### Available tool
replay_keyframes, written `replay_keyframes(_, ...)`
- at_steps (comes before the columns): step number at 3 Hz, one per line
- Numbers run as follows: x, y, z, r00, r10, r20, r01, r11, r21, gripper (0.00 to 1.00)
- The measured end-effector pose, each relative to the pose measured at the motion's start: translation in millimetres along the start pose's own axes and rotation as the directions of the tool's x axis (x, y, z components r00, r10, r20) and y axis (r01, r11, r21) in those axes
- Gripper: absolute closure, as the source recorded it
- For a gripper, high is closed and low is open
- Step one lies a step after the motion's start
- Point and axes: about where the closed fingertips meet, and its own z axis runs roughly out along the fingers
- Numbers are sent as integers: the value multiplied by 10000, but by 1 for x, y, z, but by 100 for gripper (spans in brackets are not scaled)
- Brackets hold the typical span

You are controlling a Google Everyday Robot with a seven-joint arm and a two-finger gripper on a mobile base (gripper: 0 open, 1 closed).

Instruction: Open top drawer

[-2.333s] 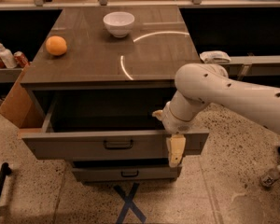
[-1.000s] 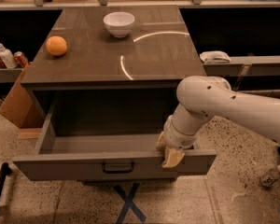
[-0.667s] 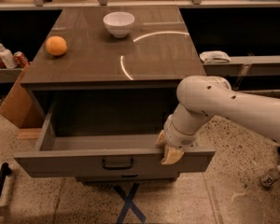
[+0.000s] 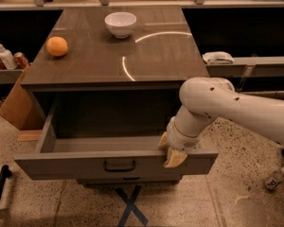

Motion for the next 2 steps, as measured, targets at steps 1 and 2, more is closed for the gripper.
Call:
replay_keyframes(1, 1, -2, -15, 9999, -135, 27, 134, 9997, 190, 7)
replay_keyframes(2, 1, -5, -47, 9993, -369, -47, 372, 9976, 581, 0)
